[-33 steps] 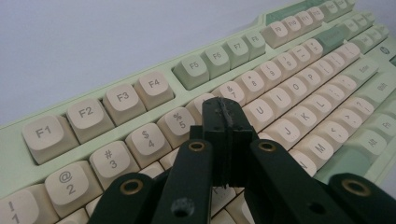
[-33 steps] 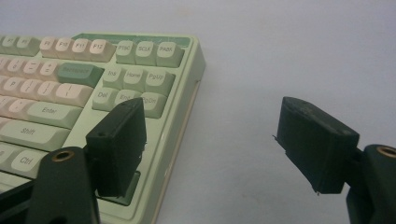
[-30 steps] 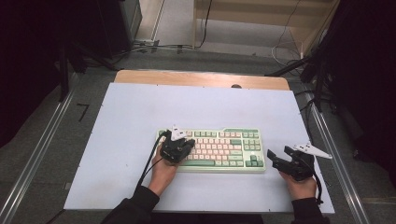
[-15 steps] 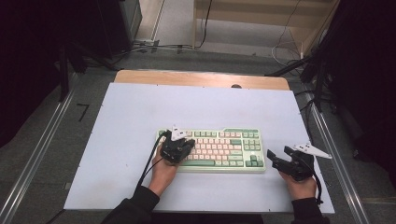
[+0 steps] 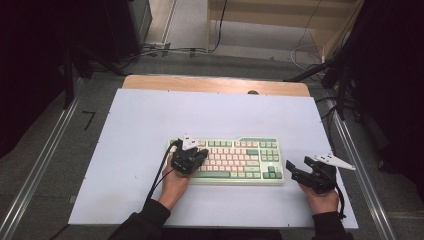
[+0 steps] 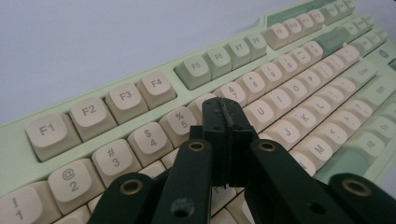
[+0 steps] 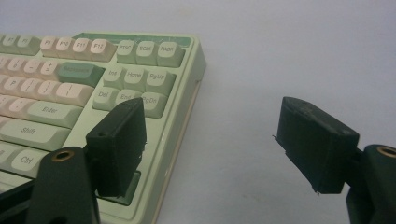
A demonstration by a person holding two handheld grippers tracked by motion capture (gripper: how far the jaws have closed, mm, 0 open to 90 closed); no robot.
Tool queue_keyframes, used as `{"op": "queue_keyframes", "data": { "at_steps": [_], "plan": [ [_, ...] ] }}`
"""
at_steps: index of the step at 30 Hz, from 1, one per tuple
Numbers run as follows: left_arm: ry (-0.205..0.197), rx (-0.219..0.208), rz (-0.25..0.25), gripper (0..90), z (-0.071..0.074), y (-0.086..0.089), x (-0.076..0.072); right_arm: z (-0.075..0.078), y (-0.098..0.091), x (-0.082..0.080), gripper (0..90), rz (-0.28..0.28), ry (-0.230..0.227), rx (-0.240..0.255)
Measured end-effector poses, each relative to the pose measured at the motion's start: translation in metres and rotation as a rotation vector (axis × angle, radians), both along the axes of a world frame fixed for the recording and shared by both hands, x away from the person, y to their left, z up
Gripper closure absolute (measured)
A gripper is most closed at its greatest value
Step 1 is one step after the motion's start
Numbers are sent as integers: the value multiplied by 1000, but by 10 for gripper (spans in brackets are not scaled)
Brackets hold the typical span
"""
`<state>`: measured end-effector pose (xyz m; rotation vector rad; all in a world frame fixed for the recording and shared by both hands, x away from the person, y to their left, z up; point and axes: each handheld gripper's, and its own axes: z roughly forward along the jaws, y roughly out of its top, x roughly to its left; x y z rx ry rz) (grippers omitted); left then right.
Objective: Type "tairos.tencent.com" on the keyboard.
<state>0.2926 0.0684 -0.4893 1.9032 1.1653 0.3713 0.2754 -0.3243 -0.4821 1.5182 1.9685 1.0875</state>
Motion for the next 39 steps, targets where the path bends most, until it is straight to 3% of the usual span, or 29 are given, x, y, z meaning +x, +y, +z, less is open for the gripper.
{"op": "queue_keyframes", "data": {
  "at_steps": [6,19,21,24,25,27,28,33,39],
  "plan": [
    [-7,-36,-10,848,4,2,-2,0,0,0,224,2,-1,0],
    [-23,-50,-20,738,8,4,-6,0,-1,0,224,2,0,-2],
    [-23,-58,-29,657,9,4,-6,0,0,0,224,2,0,-3],
    [-29,-64,-35,607,10,5,-7,0,0,0,224,3,-1,-2],
    [-33,-62,-32,545,11,6,-7,0,0,0,224,3,0,-3],
    [-35,-60,-28,520,12,8,-8,0,0,0,224,2,0,-3],
    [-34,-58,-21,458,13,8,-8,0,-1,0,224,2,0,-3],
    [-32,-54,-5,364,17,17,-10,1,-1,-1,224,1,-2,0],
    [-38,-61,32,322,21,32,-14,0,-1,-1,224,1,0,0]
  ]
}}
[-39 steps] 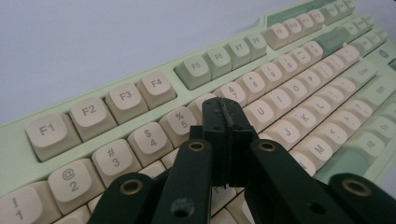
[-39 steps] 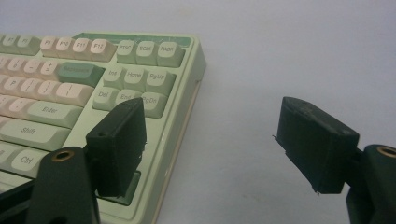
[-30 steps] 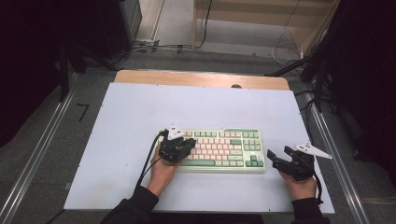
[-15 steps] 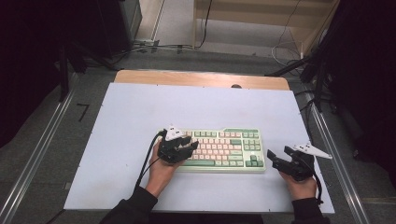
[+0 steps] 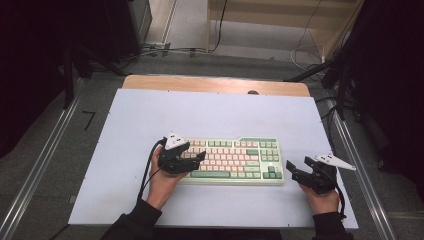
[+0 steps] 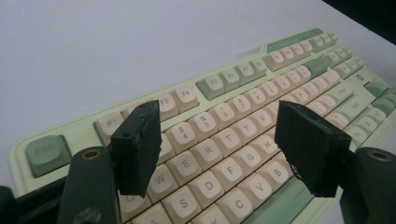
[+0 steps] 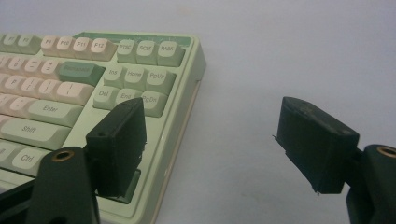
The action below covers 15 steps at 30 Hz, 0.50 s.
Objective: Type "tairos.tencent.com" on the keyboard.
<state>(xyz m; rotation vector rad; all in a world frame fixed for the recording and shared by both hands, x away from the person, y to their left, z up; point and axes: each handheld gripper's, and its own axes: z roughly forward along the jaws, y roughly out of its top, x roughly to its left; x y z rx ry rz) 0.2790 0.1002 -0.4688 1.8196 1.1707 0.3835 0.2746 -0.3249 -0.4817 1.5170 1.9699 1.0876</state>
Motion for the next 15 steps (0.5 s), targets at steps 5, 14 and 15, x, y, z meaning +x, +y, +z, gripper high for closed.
{"op": "queue_keyframes", "data": {
  "at_steps": [5,14,15],
  "plan": [
    [-15,-18,19,403,2,12,-5,0,0,0,224,3,0,-1],
    [-3,-18,1,885,-2,28,-11,0,-1,-1,224,1,-1,4],
    [-1,-17,-1,885,-3,29,-12,0,-1,-1,224,1,-1,4]
  ]
}}
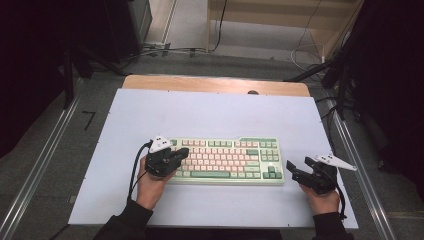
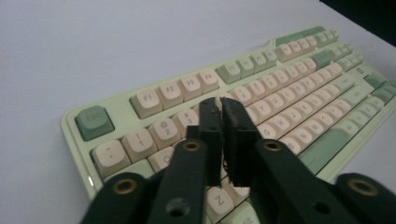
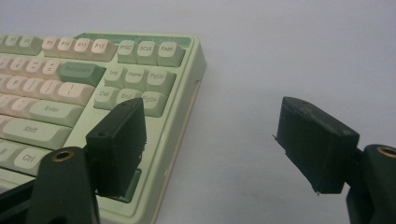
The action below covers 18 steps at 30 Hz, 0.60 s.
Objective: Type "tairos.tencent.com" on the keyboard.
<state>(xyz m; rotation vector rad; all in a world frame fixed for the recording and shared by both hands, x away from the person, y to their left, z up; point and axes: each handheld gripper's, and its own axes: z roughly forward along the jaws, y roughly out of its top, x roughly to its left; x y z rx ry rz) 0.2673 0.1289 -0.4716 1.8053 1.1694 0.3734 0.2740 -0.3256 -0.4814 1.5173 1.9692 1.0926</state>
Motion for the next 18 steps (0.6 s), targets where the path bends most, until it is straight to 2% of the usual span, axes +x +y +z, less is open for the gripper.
{"op": "queue_keyframes", "data": {
  "at_steps": [3,18],
  "plan": [
    [9,23,2,900,-2,2,-2,0,0,0,224,2,-2,-2],
    [49,75,25,895,-16,1,-3,0,0,0,225,2,-3,-2]
  ]
}}
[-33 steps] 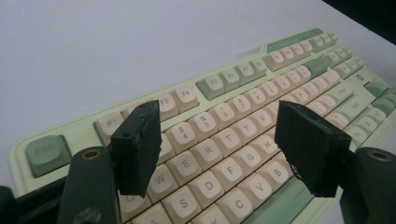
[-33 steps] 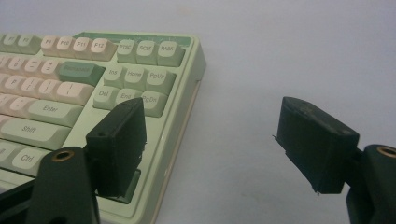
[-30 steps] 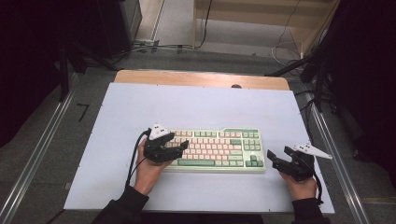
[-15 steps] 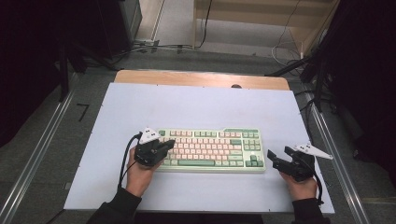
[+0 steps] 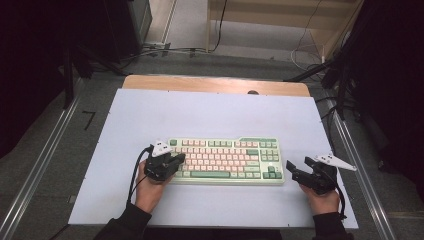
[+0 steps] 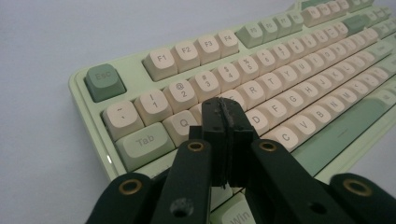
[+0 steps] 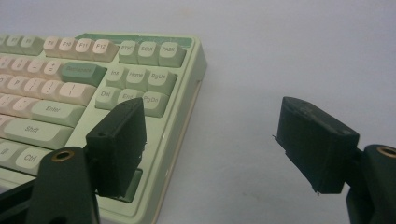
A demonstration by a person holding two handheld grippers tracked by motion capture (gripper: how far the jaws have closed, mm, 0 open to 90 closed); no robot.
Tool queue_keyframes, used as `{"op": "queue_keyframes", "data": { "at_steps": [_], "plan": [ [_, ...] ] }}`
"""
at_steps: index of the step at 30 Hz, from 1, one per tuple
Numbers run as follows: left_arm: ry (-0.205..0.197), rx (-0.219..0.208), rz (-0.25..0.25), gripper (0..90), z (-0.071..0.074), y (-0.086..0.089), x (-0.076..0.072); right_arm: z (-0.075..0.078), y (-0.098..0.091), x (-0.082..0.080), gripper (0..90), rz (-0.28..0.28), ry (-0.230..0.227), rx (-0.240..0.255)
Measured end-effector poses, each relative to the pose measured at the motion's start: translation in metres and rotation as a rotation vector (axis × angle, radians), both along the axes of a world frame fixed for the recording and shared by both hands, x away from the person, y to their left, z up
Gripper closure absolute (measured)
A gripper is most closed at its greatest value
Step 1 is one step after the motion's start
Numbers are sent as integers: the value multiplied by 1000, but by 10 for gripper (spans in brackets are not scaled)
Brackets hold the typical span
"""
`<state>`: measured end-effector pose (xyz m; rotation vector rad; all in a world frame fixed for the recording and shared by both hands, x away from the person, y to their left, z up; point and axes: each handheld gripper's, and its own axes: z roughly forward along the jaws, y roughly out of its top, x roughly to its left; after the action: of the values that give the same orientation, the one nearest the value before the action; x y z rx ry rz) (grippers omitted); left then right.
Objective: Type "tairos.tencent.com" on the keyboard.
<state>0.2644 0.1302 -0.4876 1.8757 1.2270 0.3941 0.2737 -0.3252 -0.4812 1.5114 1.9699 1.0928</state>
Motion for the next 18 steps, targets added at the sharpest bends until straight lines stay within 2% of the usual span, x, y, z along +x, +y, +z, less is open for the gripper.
{"op": "queue_keyframes", "data": {
  "at_steps": [18],
  "plan": [
    [19,18,2,899,-2,-1,0,0,0,0,224,1,1,-1]
  ]
}}
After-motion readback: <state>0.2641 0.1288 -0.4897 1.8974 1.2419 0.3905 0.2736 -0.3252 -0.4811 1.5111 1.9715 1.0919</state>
